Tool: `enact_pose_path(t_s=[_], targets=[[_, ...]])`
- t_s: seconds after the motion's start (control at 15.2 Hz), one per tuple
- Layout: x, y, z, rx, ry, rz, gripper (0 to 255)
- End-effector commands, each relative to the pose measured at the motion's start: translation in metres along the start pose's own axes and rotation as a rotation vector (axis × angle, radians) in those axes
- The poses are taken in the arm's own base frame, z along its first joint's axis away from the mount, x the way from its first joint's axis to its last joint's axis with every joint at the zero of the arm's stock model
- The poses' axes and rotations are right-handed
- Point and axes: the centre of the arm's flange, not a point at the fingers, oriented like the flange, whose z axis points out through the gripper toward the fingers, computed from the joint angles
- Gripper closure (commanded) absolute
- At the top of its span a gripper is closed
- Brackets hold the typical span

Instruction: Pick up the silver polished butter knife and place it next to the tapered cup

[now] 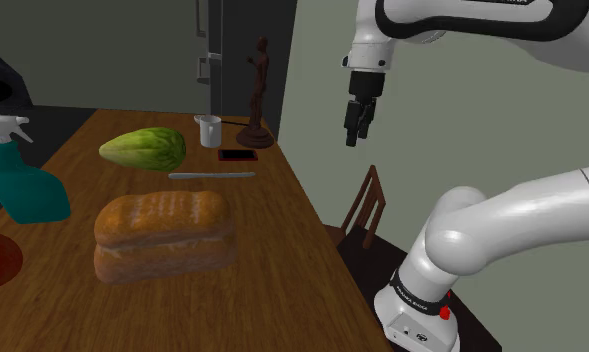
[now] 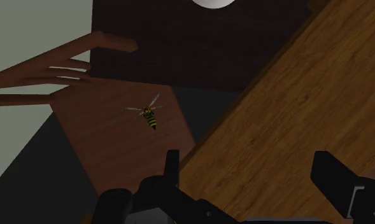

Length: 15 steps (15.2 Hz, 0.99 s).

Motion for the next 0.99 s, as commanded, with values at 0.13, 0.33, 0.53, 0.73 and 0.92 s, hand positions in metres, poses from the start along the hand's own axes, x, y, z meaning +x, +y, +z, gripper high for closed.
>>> enact_pose_path(t_s=[0.13,0.33,0.53,0.73,0.92], targets=[[0.023,0.003,0.009,-0.006,0.01,-0.049,0],[0.058,0.004,0.021,-0.015,0.024,-0.122,0],[0.094,0.004,0.033,-0.024,0.038,-0.194,0],[0.129,0.001,0.045,-0.033,0.053,-0.267,0],[0.164,-0.005,0.056,-0.042,0.067,-0.34,0]])
